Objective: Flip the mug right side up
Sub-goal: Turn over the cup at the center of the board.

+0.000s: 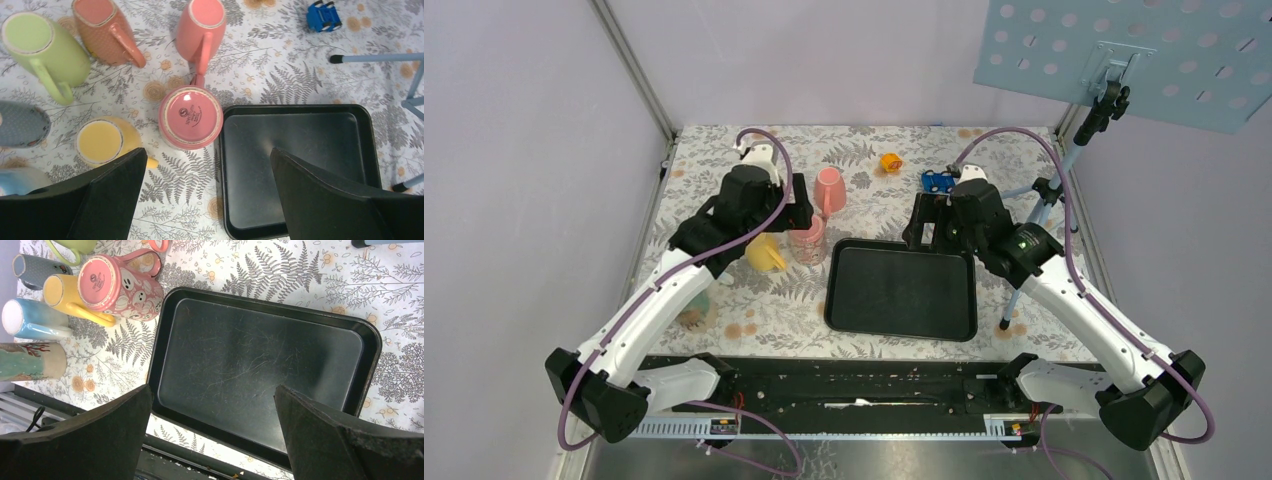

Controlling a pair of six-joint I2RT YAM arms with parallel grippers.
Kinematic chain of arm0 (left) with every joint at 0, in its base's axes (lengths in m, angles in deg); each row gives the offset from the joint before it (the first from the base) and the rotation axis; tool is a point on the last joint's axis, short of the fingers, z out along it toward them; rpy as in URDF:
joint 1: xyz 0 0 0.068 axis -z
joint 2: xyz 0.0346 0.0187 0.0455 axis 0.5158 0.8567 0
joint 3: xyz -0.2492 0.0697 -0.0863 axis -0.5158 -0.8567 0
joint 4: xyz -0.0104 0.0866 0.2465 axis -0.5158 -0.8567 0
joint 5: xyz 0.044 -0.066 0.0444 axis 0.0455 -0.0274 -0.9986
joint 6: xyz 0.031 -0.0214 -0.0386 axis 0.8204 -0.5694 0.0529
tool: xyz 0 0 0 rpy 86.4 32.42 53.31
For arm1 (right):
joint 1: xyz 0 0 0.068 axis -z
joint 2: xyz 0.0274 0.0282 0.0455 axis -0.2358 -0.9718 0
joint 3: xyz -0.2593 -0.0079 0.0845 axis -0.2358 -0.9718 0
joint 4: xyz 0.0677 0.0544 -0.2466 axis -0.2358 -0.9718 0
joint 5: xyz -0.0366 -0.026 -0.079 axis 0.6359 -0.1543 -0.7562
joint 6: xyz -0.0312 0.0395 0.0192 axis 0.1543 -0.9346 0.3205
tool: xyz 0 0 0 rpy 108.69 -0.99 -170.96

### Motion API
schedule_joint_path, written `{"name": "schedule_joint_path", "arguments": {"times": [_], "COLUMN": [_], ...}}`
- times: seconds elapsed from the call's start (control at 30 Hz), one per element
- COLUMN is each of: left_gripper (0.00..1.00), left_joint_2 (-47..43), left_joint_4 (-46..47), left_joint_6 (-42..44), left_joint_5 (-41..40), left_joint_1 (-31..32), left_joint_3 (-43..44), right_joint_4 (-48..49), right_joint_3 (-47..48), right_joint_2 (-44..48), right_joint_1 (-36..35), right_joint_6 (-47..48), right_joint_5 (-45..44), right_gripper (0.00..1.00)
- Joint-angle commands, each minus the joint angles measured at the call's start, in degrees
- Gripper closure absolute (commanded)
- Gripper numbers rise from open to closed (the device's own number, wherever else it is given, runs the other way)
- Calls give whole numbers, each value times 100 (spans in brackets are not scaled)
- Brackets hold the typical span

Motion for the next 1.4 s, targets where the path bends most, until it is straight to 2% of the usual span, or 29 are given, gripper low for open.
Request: {"name": "schedule_joint_path", "arguments": {"times": [0.0,0.27,0.47,0.67,0.93,1.13,1.37], "left_gripper": [1,1,1,1,6,18,26], "left_joint_2": [-84,-250,-379,-8,856,1382,1818], "left_joint_4": [-73,-498,-799,-828,-840,-824,-652], "left_joint_6": [-366,-1344,-2869,-3740,-4139,-4122,-4185], "left_joint_5": [-610,-1156,-1880,-2439,-2143,-1814,-1315], "left_joint_1": [1,1,-3,-150,-467,-591,-874], "left_joint_3": [-96,-722,-1529,-1534,-1135,-797,-891], "right_joint_4": [33,161,191,150,67,27,-49], "right_joint_3": [-41,-226,-342,-457,-559,-618,-674], "right_joint_2": [110,101,154,268,474,623,738], "right_joint_1": [-49,-48,-50,-54,-47,-52,-47], "right_joint_6": [83,119,183,273,367,383,397], "right_joint_5": [-8,198,314,295,171,86,64], "right_gripper": [1,1,1,1,1,1,1]}}
